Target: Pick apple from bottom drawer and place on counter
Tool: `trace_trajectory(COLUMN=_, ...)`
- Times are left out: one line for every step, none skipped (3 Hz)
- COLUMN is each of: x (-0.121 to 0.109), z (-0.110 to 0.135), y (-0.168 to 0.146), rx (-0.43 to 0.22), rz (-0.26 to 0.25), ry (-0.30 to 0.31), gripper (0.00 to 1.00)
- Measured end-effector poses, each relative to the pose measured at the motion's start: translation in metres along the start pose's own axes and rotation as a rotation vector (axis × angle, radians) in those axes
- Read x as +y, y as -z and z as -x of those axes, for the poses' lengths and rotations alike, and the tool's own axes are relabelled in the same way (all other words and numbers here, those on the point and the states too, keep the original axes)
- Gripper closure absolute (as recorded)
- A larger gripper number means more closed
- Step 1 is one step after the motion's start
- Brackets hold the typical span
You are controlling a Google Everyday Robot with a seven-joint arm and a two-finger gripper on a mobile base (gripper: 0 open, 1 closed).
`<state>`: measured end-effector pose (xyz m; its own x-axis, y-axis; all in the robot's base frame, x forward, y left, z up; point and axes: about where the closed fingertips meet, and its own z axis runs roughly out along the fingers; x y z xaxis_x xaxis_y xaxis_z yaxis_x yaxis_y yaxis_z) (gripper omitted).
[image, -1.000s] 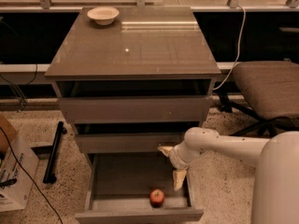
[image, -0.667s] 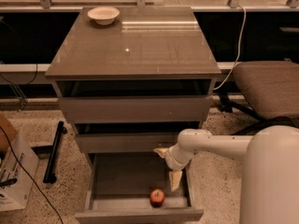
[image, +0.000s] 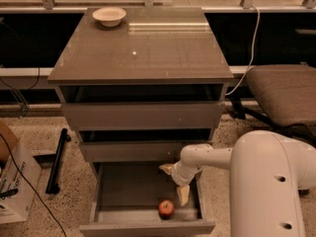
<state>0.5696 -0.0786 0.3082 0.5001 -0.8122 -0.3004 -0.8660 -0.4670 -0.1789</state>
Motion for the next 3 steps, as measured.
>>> trace_trajectory(x=0.005, z=-0.009, y=-0.03, rx=-0.013, rz=0.033, ry=0.015, gripper=0.0)
trace_trajectory(x=0.011, z=-0.019, y=-0.063, rx=-0.03, rz=0.07, ry=0.01, gripper=0.0)
trace_trajectory(x=0.015, z=-0.025, y=-0.097, rx=-0.063, rz=0.112, ry=0.011, gripper=0.0)
